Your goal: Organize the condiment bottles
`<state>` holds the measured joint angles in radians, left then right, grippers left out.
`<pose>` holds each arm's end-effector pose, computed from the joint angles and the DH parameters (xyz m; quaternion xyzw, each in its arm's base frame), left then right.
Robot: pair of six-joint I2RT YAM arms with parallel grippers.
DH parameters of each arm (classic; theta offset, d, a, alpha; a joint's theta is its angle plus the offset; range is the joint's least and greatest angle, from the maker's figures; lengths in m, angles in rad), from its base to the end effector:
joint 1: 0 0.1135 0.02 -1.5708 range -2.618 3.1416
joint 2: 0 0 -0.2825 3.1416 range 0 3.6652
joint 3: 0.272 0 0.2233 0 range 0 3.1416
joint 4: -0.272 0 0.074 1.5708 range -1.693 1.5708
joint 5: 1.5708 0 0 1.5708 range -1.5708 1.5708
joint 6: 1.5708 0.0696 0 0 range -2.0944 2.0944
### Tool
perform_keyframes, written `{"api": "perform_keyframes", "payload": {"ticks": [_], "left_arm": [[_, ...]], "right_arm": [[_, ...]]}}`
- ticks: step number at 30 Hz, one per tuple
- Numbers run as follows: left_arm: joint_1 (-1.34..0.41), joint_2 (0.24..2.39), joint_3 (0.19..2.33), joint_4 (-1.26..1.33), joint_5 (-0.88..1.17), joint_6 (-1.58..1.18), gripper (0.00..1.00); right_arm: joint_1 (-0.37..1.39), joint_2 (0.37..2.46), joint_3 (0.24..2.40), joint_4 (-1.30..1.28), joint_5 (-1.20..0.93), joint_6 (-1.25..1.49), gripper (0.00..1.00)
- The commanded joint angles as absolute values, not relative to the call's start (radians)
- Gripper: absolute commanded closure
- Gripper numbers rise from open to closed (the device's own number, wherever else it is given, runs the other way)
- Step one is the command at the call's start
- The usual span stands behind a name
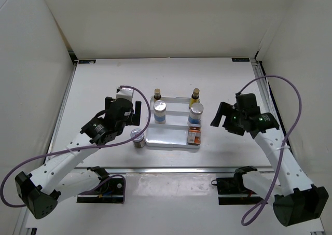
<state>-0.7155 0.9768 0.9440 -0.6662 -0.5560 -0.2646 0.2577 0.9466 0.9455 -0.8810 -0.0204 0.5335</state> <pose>0.1605 -0.0908 0.3149 0.0819 0.8755 0.0284 0.4753 0.1556 0.0425 0.2916 0.1260 0.9328 0.1389 0.3078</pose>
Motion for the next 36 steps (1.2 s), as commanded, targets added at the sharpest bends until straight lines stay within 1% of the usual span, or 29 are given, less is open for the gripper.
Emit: {"api": "perform_keyframes", "payload": {"ticks": [1, 3, 6, 10, 15, 24, 33, 36], "left_arm": [[-0.712, 0.956, 0.980, -0.664, -0.560, -0.258, 0.00], [-0.712, 0.956, 0.980, -0.664, -0.560, -0.258, 0.00], [-0.712, 0.966, 0.980, -0.664, -0.560, -0.258, 0.00], [-0.712, 0.976, 0.980, -0.664, -0.560, -0.258, 0.00], [-0.712, 0.976, 0.980, -0.664, -0.560, -0.258, 0.00], [-0.712, 0.976, 0.980, -0.664, -0.569, -0.258, 0.00], [-0.712, 0.966, 0.980, -0.664, -0.569, -0.258, 0.00], [-0.712, 0.966, 0.980, -0.664, -0.569, -0.249, 0.00]], "right_arm": [[0.302, 0.969, 0.896, -0.726, -0.127, 0.512, 0.08], [0.327, 0.989, 0.878, -0.667, -0.137, 0.512, 0.08], [0.412, 1.047, 0.854, -0.598, -0.127, 0.503, 0.07], [0.497, 1.098, 0.845, -0.528, -0.043, 0.480, 0.04], [0.538, 1.186, 0.833, -0.434, -0.025, 0.480, 0.04], [0.568, 1.305, 0.833, -0.354, -0.003, 0.480, 0.04], [0.606, 1.342, 0.833, -0.345, 0.064, 0.522, 0.13], [0.615, 1.342, 0.822, -0.336, 0.077, 0.522, 0.20]]}}
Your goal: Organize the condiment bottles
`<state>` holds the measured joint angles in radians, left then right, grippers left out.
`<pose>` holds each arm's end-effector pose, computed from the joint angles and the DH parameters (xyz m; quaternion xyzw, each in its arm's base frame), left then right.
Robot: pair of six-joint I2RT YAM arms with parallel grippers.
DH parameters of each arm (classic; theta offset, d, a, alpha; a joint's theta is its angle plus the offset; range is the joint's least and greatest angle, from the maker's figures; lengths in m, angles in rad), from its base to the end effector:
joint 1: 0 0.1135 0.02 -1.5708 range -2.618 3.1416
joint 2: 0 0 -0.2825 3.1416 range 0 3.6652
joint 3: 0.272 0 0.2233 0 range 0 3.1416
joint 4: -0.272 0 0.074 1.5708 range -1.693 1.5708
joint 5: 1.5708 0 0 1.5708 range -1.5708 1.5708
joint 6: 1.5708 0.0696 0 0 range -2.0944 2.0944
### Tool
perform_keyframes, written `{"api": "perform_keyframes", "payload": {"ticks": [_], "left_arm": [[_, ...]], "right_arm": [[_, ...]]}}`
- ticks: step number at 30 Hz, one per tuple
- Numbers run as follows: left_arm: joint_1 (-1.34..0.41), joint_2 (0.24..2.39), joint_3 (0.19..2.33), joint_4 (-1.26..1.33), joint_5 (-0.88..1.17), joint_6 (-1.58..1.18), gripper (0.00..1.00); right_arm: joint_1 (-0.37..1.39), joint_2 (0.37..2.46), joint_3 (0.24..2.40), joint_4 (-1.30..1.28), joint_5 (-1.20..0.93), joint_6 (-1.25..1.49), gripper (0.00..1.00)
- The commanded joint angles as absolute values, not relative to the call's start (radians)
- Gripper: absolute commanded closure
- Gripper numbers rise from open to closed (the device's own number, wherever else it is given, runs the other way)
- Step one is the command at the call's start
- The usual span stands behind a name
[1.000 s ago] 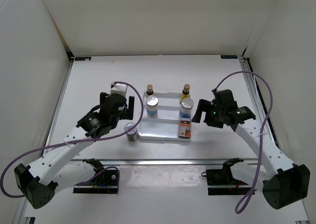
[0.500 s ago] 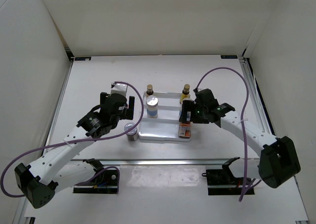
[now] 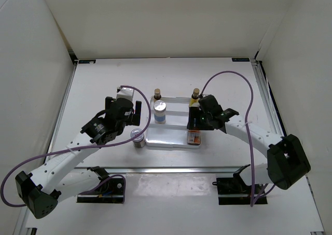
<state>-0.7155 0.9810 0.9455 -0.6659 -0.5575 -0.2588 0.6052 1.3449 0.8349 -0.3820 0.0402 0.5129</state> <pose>0.1612 -0.0913 0.3147 0.0845 0.8756 0.0310 0.4746 0.2186 0.1478 0.2245 -0.0368 0.9421 0.1605 0.2922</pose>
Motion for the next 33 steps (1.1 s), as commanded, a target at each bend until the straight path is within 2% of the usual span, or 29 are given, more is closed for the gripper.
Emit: {"api": "perform_keyframes", "payload": {"ticks": [1, 7, 8, 11, 14, 15, 18, 26, 33], "left_arm": [[-0.712, 0.966, 0.980, -0.664, -0.569, -0.249, 0.00], [-0.712, 0.966, 0.980, -0.664, -0.569, -0.249, 0.00], [-0.712, 0.966, 0.980, -0.664, -0.569, -0.249, 0.00], [-0.712, 0.966, 0.980, -0.664, -0.569, -0.249, 0.00], [-0.712, 0.966, 0.980, -0.664, -0.569, -0.249, 0.00], [-0.712, 0.966, 0.980, -0.664, -0.569, -0.249, 0.00], [-0.712, 0.966, 0.980, -0.664, -0.569, -0.249, 0.00], [-0.712, 0.966, 0.980, -0.664, -0.569, -0.249, 0.00], [-0.712, 0.957, 0.980, -0.664, -0.569, -0.249, 0.00]], "right_arm": [[0.615, 1.342, 0.822, -0.336, 0.077, 0.522, 0.25], [0.615, 1.342, 0.822, -0.336, 0.095, 0.522, 0.40], [0.615, 1.342, 0.822, -0.336, 0.095, 0.522, 0.47], [0.624, 1.342, 0.822, -0.336, 0.106, 0.522, 0.51], [0.624, 1.342, 0.822, -0.336, 0.106, 0.522, 0.47], [0.624, 1.342, 0.822, -0.336, 0.106, 0.522, 0.37], [0.633, 1.362, 0.822, -0.336, 0.106, 0.531, 0.29], [0.643, 1.416, 0.841, -0.336, 0.135, 0.531, 0.30], [0.687, 1.364, 0.841, -0.347, 0.225, 0.549, 0.46]]}}
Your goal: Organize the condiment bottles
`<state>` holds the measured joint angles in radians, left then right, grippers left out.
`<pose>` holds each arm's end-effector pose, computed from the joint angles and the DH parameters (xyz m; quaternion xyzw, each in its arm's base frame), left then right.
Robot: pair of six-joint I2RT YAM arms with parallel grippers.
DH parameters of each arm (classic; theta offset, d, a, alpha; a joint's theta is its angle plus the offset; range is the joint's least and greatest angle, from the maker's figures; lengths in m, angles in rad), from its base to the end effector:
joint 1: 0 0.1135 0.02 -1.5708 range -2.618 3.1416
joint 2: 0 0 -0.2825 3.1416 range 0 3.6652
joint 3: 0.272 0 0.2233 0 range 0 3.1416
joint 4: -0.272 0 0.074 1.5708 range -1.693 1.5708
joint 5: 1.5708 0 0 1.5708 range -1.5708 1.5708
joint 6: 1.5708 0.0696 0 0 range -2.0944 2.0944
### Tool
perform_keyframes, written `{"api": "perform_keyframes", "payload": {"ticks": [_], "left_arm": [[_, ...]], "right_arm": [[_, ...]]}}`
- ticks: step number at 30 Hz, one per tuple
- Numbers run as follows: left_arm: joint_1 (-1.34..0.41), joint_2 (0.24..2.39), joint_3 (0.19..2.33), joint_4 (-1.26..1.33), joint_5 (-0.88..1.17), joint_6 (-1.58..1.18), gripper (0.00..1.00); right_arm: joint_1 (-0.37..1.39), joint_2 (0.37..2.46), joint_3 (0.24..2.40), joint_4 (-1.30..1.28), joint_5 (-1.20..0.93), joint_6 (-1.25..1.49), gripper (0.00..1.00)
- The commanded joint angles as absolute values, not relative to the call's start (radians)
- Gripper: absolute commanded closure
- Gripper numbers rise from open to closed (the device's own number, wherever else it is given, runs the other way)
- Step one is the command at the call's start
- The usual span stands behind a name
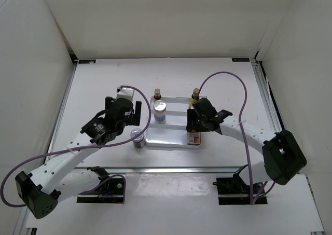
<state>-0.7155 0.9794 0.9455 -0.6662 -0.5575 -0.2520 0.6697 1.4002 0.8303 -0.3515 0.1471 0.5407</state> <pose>0.1610 -0.0911 0.3150 0.0873 0.8751 0.0323 0.4750 0.2195 0.1608 0.2126 -0.0375 0.9447 0.1237 0.3013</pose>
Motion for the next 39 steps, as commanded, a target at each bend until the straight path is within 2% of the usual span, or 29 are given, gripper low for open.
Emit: {"api": "perform_keyframes", "payload": {"ticks": [1, 10, 12, 13, 15, 20, 23, 27, 30, 32, 33, 37, 39], "left_arm": [[-0.712, 0.957, 0.980, -0.664, -0.569, -0.249, 0.00], [-0.712, 0.957, 0.980, -0.664, -0.569, -0.249, 0.00], [-0.712, 0.957, 0.980, -0.664, -0.569, -0.249, 0.00], [-0.712, 0.957, 0.980, -0.664, -0.569, -0.249, 0.00], [-0.712, 0.957, 0.980, -0.664, -0.569, -0.249, 0.00], [-0.712, 0.957, 0.980, -0.664, -0.569, -0.249, 0.00], [-0.712, 0.957, 0.980, -0.664, -0.569, -0.249, 0.00], [-0.712, 0.957, 0.980, -0.664, -0.569, -0.249, 0.00], [-0.712, 0.957, 0.980, -0.664, -0.569, -0.249, 0.00], [-0.712, 0.957, 0.980, -0.664, -0.569, -0.249, 0.00], [-0.712, 0.957, 0.980, -0.664, -0.569, -0.249, 0.00], [-0.712, 0.957, 0.980, -0.664, -0.569, -0.249, 0.00], [-0.712, 0.957, 0.980, -0.664, -0.569, -0.249, 0.00]], "right_arm": [[0.702, 1.353, 0.850, -0.357, 0.242, 0.549, 0.50], [0.772, 1.223, 0.850, -0.394, 0.408, 0.581, 0.72], [0.782, 1.207, 0.838, -0.394, 0.431, 0.597, 0.84], [0.798, 1.198, 0.824, -0.394, 0.474, 0.615, 0.94], [0.825, 1.177, 0.805, -0.394, 0.518, 0.638, 1.00], [0.900, 1.167, 0.756, -0.382, 0.621, 0.689, 1.00], [1.021, 1.177, 0.747, -0.382, 0.791, 0.755, 1.00], [1.115, 1.256, 0.782, -0.529, 0.993, 0.931, 1.00], [1.172, 1.330, 0.844, -0.633, 1.066, 1.072, 1.00], [1.184, 1.386, 0.902, -0.727, 1.066, 1.120, 0.91], [1.198, 1.400, 0.917, -0.767, 1.077, 1.149, 0.69], [1.235, 1.422, 0.963, -0.822, 1.101, 1.173, 0.30], [1.235, 1.401, 0.977, -0.841, 1.101, 1.173, 0.23]]}}
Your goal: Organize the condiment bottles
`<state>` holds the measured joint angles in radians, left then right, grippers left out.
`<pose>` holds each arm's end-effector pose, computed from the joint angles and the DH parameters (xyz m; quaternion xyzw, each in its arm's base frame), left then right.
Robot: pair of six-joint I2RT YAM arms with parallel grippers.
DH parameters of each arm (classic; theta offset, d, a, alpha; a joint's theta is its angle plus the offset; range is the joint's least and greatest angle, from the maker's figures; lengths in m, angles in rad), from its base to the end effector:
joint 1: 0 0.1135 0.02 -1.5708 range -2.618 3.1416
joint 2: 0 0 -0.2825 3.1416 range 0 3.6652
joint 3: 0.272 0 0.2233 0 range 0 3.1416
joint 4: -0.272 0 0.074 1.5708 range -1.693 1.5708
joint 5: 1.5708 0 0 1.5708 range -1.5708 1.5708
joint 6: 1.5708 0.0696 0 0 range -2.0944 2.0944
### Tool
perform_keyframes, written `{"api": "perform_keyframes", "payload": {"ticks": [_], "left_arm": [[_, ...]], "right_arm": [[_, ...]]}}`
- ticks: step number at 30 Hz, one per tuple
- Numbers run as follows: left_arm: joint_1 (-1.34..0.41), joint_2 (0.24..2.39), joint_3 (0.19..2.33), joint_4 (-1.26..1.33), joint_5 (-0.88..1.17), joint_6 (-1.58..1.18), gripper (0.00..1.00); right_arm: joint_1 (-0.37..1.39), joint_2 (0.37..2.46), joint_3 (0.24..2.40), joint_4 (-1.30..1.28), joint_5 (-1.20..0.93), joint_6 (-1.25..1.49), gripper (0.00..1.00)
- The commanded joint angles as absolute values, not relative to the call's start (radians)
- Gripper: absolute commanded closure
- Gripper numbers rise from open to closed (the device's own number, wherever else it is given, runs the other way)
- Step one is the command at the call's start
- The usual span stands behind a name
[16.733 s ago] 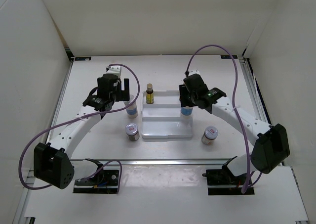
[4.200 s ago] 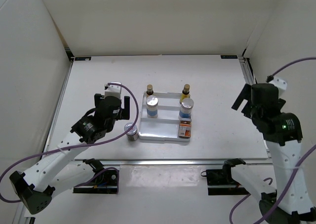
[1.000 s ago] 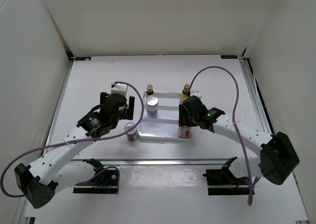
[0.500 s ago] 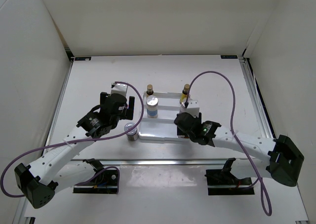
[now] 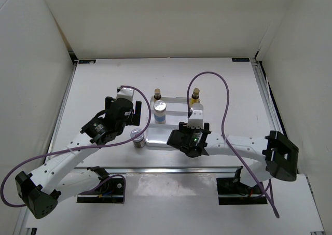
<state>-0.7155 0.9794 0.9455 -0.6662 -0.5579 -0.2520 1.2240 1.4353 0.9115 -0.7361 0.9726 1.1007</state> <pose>0.1610 -0.0911 0.3150 0.0872 0.8750 0.0325 0.4750 0.1332 0.1993 0.2300 0.0184 0.8762 -0.0578 0.4781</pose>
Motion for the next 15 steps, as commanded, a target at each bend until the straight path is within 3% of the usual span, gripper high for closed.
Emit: {"api": "perform_keyframes", "payload": {"ticks": [1, 6, 10, 15], "left_arm": [[-0.712, 0.957, 0.980, -0.664, -0.569, -0.249, 0.00], [-0.712, 0.939, 0.968, -0.664, -0.569, -0.284, 0.00], [-0.712, 0.873, 0.968, -0.673, -0.455, -0.314, 0.00], [-0.712, 0.824, 0.944, -0.673, -0.312, -0.403, 0.00]], "right_arm": [[1.235, 1.391, 0.988, -0.850, 1.101, 1.173, 0.18], [1.244, 1.298, 1.008, -0.871, 1.101, 1.146, 0.09], [1.244, 1.191, 1.020, -0.897, 1.101, 1.057, 0.02], [1.253, 0.917, 0.994, -0.815, 1.039, 0.731, 0.01]]}}
